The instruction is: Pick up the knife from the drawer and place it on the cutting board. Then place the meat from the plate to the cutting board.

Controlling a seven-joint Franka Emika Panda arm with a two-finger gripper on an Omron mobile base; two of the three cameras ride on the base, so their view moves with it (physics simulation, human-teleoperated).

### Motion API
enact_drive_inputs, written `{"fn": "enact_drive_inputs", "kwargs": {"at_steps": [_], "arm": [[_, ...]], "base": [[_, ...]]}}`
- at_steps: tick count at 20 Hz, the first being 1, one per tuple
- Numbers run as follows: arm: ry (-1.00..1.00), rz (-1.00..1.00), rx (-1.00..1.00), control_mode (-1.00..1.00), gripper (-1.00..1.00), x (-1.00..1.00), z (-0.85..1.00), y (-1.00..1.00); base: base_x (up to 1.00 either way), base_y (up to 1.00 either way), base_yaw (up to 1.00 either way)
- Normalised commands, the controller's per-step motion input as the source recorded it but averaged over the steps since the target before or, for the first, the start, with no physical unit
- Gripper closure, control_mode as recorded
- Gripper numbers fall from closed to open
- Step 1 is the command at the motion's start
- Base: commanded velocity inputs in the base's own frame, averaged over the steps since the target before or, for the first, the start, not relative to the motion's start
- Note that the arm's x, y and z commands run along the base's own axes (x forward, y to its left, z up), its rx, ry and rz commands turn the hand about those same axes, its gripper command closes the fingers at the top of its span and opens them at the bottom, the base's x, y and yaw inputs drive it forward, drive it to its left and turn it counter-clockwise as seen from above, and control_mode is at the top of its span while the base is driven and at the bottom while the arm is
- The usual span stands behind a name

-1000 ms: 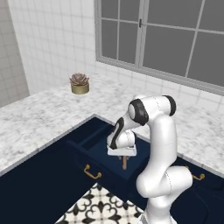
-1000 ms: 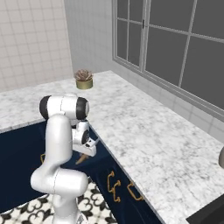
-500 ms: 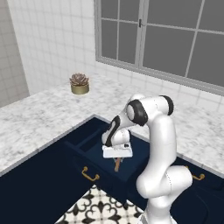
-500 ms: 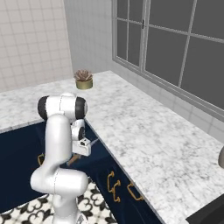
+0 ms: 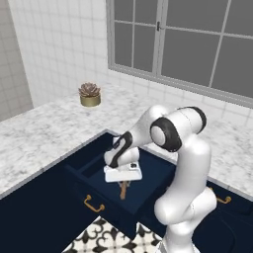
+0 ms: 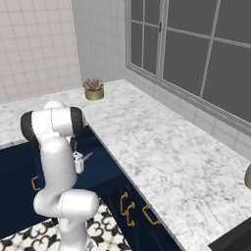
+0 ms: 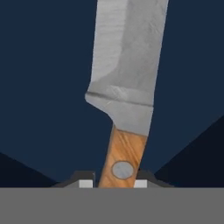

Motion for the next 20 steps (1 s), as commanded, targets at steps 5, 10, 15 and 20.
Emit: {"fn": "enact_drive_inputs", "kwargs": {"at_steps": [5,10,15,20], "arm": [[0.00,0.00,0.00,-1.00,1.00,-0.59,1.00,0.30],[0.00,0.01,-0.03,-1.00,1.00,-0.43,1.00,0.05],[0.00,0.01,0.00,-1.00,1.00,-0.29,1.00,-0.12],[0.00,0.00,0.00,-1.00,1.00,-0.22,1.00,-0.28]], "base": [[0.00,0.00,0.00],[0.00,0.00,0.00],[0.00,0.00,0.00],[0.00,0.00,0.00]]}}
